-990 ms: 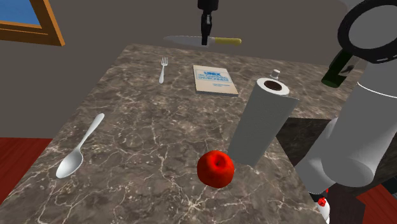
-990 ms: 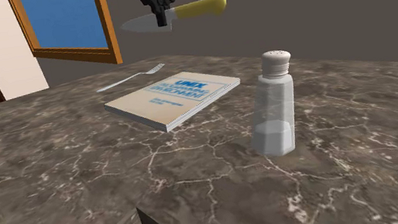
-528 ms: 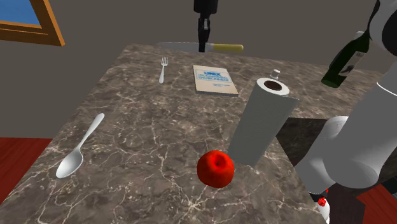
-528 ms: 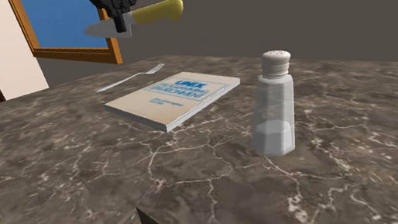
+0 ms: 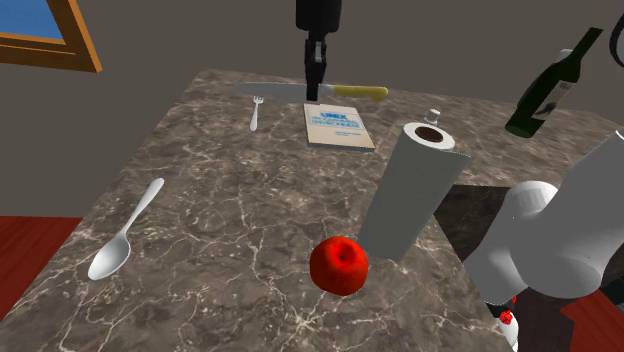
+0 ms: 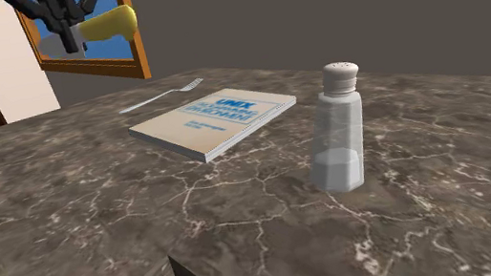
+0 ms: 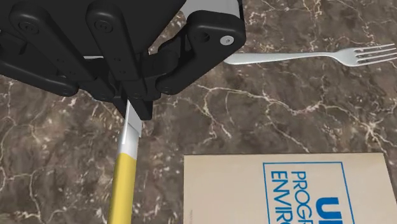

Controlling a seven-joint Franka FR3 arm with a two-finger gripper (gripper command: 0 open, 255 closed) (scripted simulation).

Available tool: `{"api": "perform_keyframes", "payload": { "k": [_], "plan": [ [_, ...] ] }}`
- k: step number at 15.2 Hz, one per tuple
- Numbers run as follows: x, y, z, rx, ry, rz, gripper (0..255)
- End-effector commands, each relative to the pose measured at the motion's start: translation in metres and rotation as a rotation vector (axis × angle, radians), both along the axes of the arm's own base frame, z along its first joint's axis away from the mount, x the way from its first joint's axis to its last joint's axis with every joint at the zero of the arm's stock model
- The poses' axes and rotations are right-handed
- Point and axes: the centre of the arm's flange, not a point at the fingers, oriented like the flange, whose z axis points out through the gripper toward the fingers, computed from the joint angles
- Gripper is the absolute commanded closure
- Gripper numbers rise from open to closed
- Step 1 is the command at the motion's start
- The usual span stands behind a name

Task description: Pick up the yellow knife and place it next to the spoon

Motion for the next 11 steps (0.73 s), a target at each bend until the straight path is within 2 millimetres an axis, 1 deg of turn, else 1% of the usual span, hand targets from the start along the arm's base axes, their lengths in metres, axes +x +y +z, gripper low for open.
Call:
{"api": "perform_keyframes", "payload": {
  "k": [1, 11],
  "plan": [
    [-0.018, 0.018, 0.002, 0.0, 0.0, -0.002, 255],
    [-0.106, 0.117, 0.002, 0.0, 0.0, -0.002, 255]
  ]
}}
